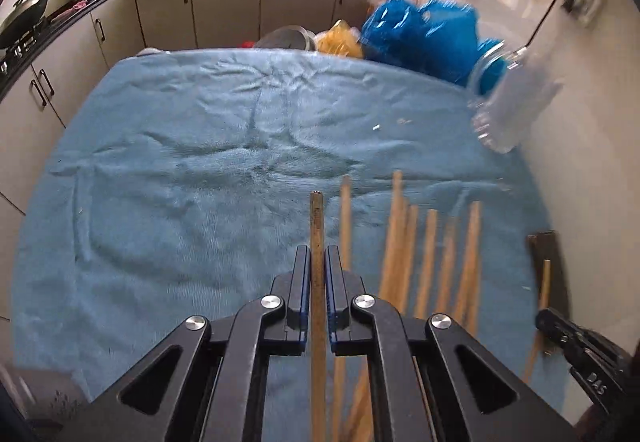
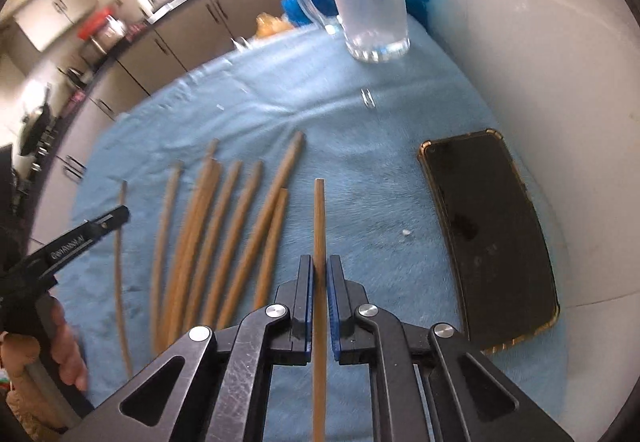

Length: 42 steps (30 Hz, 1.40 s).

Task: Organize utensils
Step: 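Lift the chopsticks upright and carry both grippers to the black holder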

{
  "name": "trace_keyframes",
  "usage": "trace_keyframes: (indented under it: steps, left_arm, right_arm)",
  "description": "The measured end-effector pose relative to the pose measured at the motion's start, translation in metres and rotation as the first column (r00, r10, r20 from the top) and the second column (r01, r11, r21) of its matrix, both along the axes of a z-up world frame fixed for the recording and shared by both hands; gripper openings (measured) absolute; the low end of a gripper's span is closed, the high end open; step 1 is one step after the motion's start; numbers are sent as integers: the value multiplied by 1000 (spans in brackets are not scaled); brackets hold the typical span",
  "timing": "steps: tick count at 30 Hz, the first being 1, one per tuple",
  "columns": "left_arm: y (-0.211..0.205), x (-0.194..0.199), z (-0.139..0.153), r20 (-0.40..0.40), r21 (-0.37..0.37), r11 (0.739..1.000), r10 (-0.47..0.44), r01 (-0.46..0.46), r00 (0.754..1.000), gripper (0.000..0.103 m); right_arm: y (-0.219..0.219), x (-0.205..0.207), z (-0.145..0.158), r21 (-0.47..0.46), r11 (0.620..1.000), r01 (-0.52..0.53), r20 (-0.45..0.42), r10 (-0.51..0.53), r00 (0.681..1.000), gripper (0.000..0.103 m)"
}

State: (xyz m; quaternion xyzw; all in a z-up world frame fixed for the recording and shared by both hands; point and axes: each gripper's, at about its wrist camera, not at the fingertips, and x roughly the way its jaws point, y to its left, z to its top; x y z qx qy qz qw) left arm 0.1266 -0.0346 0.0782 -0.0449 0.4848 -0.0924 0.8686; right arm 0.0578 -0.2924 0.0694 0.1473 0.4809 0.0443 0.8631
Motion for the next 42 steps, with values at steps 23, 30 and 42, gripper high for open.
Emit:
trace_keyframes:
  steps: [23,30,42]
  left_arm:
    - [108,-190,132,422,-213,977,88,4,902,7]
    - [181,-191,170,564,-221,965,245,-142,789,7]
    - [251,-162,197,651,-264,932,363,-249,667,7]
  right_arm:
    - [77,-134,119,-62,994,-94,476,112,872,7]
    - [135,-138,157,-81,979,-187,552,200,809,7]
    - [253,-124,211,-10,910,-415,651,321,688,7]
